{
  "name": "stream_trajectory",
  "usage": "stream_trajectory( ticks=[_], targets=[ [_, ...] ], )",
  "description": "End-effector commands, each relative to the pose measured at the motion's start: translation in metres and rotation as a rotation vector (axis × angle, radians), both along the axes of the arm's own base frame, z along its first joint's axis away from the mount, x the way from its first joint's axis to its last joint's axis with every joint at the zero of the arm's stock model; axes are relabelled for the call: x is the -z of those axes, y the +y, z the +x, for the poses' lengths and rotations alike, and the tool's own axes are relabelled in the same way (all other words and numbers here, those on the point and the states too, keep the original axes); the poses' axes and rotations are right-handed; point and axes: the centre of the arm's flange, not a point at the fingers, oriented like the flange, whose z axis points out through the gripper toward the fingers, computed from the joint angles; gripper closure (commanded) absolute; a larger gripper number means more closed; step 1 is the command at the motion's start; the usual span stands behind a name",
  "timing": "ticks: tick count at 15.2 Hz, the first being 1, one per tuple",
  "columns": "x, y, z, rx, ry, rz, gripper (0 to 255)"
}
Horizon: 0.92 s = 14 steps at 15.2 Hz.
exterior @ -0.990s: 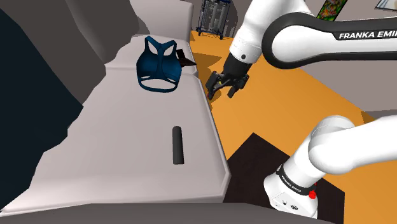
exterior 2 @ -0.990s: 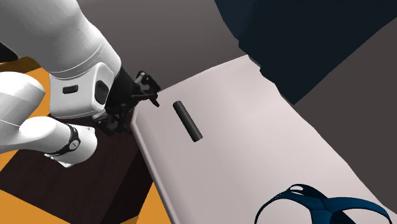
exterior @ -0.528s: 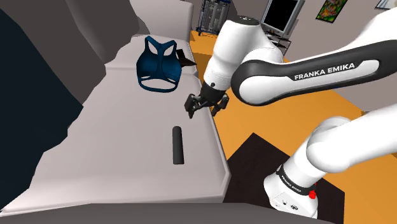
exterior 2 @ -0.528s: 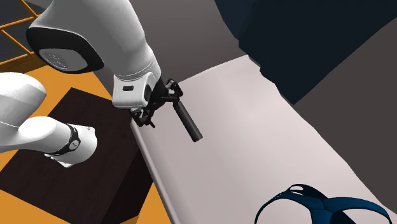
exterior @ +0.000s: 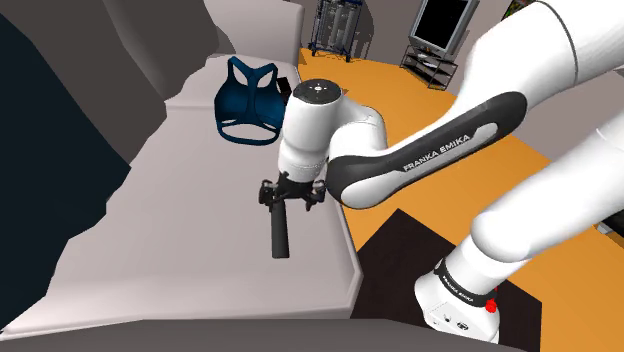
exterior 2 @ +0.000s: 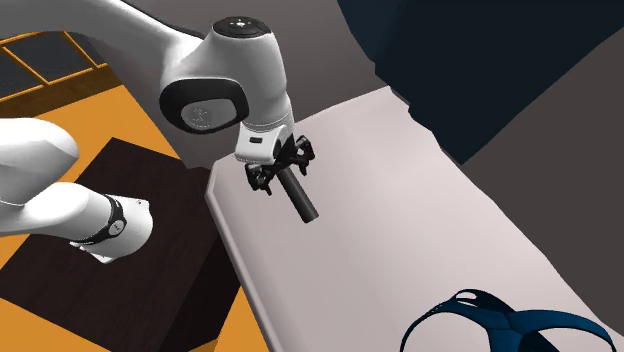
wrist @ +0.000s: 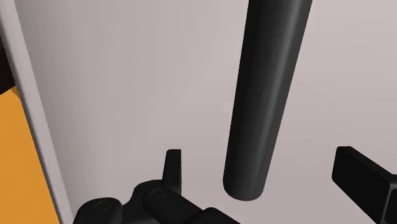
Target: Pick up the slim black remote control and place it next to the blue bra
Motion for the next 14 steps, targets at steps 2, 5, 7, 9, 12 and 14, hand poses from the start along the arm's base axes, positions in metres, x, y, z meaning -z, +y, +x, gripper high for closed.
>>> stream_trajectory(
  ticks=[2,5,7,9,12,14],
  targets=[
    [0.026,0.017,0.013,0.051,-0.008,-0.01,0],
    [0.042,0.014,0.015,0.051,-0.008,-0.01,0],
    [0.052,0.012,0.017,0.051,-0.008,-0.01,0],
    [0.065,0.01,0.019,0.051,-0.008,-0.01,0],
    [0.065,0.01,0.019,0.051,-0.008,-0.01,0],
    [0.065,0.01,0.019,0.051,-0.008,-0.01,0]
  ],
)
